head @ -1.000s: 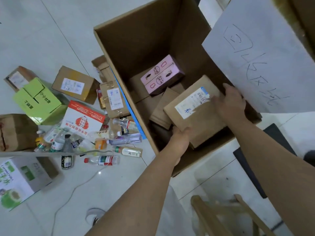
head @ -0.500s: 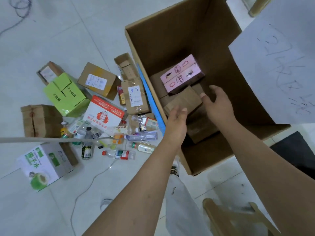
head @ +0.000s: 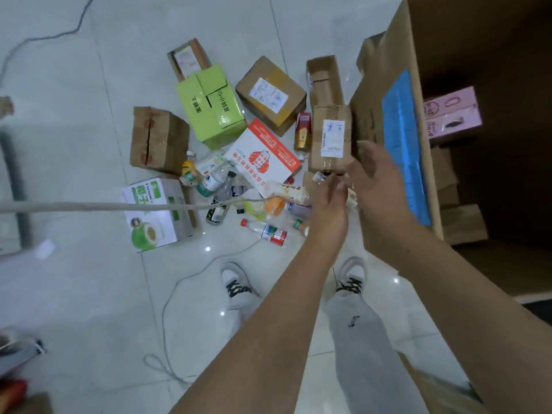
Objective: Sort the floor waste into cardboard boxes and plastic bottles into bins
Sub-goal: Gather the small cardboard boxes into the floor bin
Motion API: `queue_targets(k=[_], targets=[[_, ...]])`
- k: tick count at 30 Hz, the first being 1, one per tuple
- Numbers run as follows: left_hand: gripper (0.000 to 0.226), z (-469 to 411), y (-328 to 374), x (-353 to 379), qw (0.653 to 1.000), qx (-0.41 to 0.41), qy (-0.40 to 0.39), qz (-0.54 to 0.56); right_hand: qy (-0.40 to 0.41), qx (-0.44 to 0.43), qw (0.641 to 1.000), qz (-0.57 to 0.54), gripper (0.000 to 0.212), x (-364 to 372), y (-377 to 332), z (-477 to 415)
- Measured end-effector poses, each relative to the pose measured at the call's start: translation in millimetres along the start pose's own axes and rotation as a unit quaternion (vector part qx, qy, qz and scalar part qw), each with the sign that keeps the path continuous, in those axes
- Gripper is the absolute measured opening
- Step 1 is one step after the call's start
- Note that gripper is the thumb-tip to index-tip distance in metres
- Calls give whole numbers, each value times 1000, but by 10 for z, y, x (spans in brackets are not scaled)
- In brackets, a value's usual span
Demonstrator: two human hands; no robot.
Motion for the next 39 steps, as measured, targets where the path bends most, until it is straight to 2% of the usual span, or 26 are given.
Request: queue_targets(k=[6, 12, 14, 17, 22, 24, 28, 31, 33, 35, 37, 39], targets=[[40, -256, -114, -741, 999, -40, -23, 16, -33, 93, 995, 30, 40, 647, 104, 317], [43, -824, -203, -850, 997, -35, -60, -32, 33, 248, 968, 9, 31, 917, 659, -214], [44, -1085, -313, -814, 996, -36, -56, -58, 42, 271, 961, 25, 38, 995, 940, -488], [41, -1540, -511, -688, 994, -30, -56, -90, 44, 248, 965, 74, 45, 1167, 1123, -897], [44, -2432, -815, -161, 990, -24, -47, -132, 106, 192, 967, 129, 53, 1349, 1593, -1709], [47, -2763, -947, 69, 989, -39, -38, -136, 119, 198, 965, 125, 55, 1452, 1810, -1967], [37, -3372, -1173, 435, 993, -56, -9, -108, 168, 186, 956, 151, 57, 1568, 2283, -2424], [27, -3740, -1337, 662, 995, -56, -12, -83, 160, 194, 957, 144, 66, 1662, 2596, -2672], [42, -3918, -1502, 808, 994, -65, -28, -84, 137, 207, 963, 110, 69, 1740, 2765, -2779], [50, -4109, -1670, 946, 992, -68, -42, -100, 97, 222, 968, 62, 64, 1859, 2908, -2828], [38, -4122, -1672, 1044, 986, -45, -70, -144, 66, 219, 973, 27, 48, 1964, 2949, -2818], [36, -3994, -1539, 1035, 981, -18, -92, -172, 71, 209, 975, -12, 40, 2001, 2931, -2788]])
Point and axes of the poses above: each hand's wrist, its own z-axis away from the middle knuckle, its own x-axis out of the palm, y = z × x, the point moved 8 cm from there along -z, towards the middle knuckle, and after that the axes turned 14 degrees about y, right-handed, at the moved point
